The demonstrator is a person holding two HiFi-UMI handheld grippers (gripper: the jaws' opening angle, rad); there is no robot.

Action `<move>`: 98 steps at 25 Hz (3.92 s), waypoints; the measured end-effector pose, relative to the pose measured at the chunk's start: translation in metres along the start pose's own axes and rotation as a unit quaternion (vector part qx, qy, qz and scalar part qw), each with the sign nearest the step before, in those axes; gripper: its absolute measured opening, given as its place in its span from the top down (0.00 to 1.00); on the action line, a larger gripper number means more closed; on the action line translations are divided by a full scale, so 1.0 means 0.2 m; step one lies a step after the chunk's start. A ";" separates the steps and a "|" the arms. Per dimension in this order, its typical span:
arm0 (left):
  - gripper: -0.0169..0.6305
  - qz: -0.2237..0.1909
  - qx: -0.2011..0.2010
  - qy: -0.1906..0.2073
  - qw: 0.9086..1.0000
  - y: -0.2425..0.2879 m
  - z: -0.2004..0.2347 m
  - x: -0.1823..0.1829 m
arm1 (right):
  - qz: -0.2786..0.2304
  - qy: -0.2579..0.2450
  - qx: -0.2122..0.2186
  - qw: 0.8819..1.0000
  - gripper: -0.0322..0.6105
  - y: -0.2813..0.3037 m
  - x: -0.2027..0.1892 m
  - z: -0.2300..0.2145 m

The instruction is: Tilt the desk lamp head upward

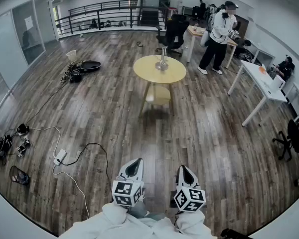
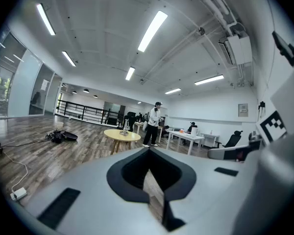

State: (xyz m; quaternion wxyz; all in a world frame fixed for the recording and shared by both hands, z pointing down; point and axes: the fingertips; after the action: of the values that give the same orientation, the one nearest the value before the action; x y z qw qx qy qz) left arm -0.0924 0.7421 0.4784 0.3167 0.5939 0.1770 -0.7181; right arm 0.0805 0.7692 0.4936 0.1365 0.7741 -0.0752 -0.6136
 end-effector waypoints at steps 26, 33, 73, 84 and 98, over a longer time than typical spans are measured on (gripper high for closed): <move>0.98 0.000 -0.021 0.004 1.000 0.97 0.80 0.33 | -0.016 0.002 0.001 1.000 0.93 1.24 0.42 0.21; 0.98 0.005 -0.022 -0.001 1.000 1.16 1.04 0.36 | -0.016 0.012 0.000 1.000 0.93 1.53 0.48 0.29; 0.98 0.004 -0.008 0.007 1.000 2.68 1.76 0.74 | -0.021 0.039 0.004 0.999 0.93 3.14 1.13 0.03; 0.98 0.014 0.009 0.001 1.000 2.97 1.93 0.76 | -0.011 0.038 0.000 0.999 0.93 3.48 1.19 -0.06; 0.98 0.022 -0.025 0.008 0.999 3.49 2.39 0.86 | -0.014 0.046 -0.025 0.999 0.93 4.13 1.27 0.04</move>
State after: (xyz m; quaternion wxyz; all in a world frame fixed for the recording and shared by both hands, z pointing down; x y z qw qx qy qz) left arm 0.0018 -0.1162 0.5080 0.3455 0.5955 0.1846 -0.7014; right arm 0.1753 -0.0897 0.5073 0.1504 0.7990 -0.0424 -0.5806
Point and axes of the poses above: the fingertips, and each gripper's own axes: y forward along the fingers, z to its left, x out of its top, and after that the axes turned 15 degrees about -x, right-handed
